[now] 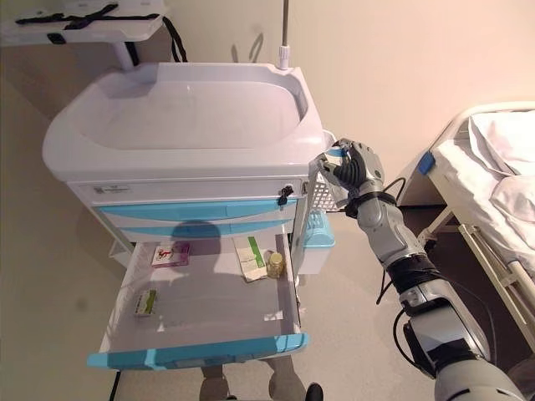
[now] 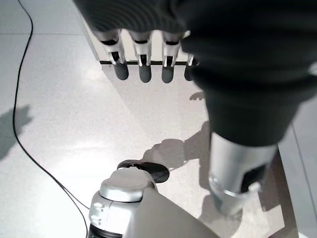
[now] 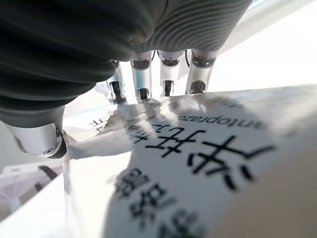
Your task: Open the drawer and pick up the medicine
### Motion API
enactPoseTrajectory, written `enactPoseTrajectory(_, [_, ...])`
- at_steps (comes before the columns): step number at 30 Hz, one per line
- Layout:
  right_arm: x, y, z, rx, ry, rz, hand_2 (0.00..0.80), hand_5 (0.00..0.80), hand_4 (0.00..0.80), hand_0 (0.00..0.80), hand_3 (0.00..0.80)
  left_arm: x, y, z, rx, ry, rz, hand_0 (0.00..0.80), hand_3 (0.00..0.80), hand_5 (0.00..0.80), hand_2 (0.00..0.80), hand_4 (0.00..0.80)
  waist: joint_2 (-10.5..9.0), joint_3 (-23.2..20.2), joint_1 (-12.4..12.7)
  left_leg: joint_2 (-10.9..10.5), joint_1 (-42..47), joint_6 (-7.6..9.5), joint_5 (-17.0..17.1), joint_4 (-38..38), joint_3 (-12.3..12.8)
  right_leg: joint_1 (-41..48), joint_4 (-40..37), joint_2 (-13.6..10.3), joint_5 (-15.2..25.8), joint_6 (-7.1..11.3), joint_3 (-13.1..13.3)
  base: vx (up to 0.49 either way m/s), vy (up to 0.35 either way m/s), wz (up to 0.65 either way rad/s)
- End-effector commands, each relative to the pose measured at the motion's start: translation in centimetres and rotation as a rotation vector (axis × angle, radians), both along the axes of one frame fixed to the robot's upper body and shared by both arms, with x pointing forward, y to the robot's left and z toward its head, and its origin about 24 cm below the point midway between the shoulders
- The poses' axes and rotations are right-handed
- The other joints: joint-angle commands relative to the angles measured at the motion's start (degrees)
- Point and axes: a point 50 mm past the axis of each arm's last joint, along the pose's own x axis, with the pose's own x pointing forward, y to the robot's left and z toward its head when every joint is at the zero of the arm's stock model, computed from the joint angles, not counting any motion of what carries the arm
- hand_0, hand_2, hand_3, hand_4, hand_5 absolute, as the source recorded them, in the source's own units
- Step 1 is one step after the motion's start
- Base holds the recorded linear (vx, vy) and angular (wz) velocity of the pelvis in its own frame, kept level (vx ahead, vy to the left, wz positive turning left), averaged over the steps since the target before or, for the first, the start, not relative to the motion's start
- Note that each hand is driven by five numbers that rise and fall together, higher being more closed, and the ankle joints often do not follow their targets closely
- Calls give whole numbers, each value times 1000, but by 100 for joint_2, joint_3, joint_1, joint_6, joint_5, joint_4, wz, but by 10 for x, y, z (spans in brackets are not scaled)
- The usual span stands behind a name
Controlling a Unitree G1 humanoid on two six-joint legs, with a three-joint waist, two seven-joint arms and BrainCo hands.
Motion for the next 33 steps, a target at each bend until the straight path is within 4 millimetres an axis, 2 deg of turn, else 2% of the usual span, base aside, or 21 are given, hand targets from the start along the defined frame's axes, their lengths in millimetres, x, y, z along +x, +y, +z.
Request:
enactPoseTrajectory(1, [8,7,54,-11,-172,22,800,800,800,800,800,4,15,4,56,43,-78,0,0,0,0,0,-329,-148,202,-257,-554,197,75,130,-326,64,336,-87,-340,355,-137,0,0,0])
enactPoseTrajectory(10, [12,17,77,-26,-228,45,800,800,800,800,800,6,12,4,53,33,-80,0,0,0,0,0,-418,-155,258,-257,-563,205,57,131,-333,41,327,-82,-324,357,-132,4,0,0])
enactPoseTrajectory(19, [17,40,105,-54,-278,104,800,800,800,800,800,6,16,5,61,29,-83,0,0,0,0,0,-600,-152,344,-244,-599,201,41,159,-347,10,321,-51,-310,349,-115,0,0,0])
enactPoseTrajectory(33, [31,74,136,-151,-278,135,800,800,800,800,800,12,27,10,92,10,-100,0,0,0,0,0,-873,-13,514,-227,-754,178,79,194,-387,-122,282,20,-241,338,-104,-3,-3,1])
